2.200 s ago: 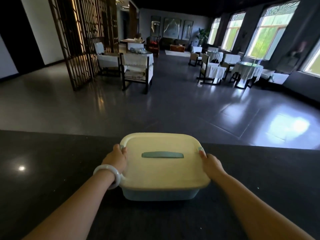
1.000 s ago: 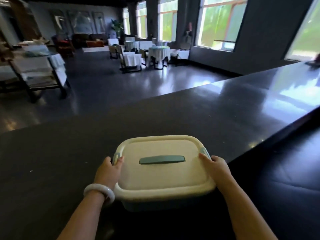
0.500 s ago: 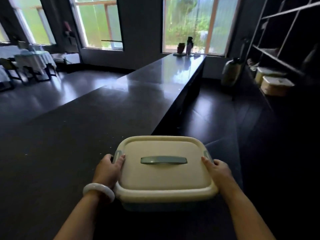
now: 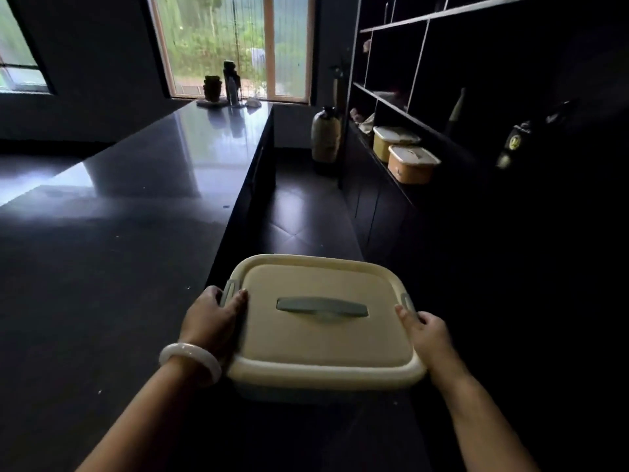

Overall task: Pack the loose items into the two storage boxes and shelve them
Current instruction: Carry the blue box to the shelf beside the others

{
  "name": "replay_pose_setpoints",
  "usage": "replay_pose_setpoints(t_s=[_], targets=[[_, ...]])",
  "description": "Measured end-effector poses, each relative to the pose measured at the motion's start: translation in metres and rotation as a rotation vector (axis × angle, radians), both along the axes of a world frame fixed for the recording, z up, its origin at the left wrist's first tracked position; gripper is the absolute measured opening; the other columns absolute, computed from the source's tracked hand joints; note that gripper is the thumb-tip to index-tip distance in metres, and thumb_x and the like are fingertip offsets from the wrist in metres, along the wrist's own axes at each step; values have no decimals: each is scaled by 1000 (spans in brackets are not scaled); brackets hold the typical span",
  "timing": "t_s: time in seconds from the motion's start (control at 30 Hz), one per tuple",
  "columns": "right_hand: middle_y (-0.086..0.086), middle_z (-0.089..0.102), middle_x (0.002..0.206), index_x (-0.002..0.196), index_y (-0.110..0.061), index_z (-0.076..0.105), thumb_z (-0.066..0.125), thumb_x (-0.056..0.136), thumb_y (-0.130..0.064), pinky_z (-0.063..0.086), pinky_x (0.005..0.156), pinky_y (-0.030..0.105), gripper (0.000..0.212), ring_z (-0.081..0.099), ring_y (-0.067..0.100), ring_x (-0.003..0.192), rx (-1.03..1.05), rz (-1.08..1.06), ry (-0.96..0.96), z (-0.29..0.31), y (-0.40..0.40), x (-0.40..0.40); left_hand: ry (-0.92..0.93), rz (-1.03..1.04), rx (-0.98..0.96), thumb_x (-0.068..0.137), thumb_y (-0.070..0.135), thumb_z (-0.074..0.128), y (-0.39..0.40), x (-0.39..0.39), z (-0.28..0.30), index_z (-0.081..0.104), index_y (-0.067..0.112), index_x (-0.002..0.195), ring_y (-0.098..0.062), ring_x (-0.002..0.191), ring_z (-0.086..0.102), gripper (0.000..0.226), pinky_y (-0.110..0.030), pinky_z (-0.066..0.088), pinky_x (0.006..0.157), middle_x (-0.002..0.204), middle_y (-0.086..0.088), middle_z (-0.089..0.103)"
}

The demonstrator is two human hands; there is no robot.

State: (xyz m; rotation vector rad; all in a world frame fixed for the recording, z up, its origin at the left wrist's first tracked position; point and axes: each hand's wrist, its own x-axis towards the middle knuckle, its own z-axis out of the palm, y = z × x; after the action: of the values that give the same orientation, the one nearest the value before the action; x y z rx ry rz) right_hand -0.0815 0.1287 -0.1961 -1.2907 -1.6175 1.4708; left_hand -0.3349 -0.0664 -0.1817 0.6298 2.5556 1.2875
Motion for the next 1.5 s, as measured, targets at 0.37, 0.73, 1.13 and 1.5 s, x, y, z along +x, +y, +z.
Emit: replay_pose_setpoints(t_s=[0.37, 0.73, 1.13, 1.5], targets=[[17, 63, 70, 93, 13, 59, 64, 91, -26, 45, 41, 23, 39, 58, 24, 55, 10, -124, 20, -1, 238, -94, -1, -106, 60, 86, 46, 65, 260, -114, -11, 58, 11, 79, -22, 63, 59, 36, -31, 39, 53, 69, -7, 63], [21, 61, 74, 90, 12, 59, 65, 91, -23, 45, 53, 31, 35, 57, 26, 63, -6, -210, -34, -17, 441, -181, -62, -179, 10, 85, 47, 66, 482, -213, -35, 59, 14, 78, -21, 65, 60, 34, -30, 40, 52, 70, -5, 65], [18, 56, 88, 95, 2, 52, 66, 89, -23, 42, 66, 33, 29, 54, 24, 78, -67, -615, -57, -63, 622, -282, -109, -543, -25, 85, 45, 67, 770, -344, -62, 56, 14, 77, -19, 61, 54, 34, -33, 40, 51, 68, -5, 61], [25, 41, 144, 144, 4, 33, 65, 88, -40, 34, 108, 43, 78, 42, 37, 131, -163, -1042, -159, -94, 708, -229, -159, -1028, -87, 86, 31, 71, 977, -294, -53, 67, 19, 94, -22, 84, 63, 15, -40, 51, 79, 88, -4, 69]])
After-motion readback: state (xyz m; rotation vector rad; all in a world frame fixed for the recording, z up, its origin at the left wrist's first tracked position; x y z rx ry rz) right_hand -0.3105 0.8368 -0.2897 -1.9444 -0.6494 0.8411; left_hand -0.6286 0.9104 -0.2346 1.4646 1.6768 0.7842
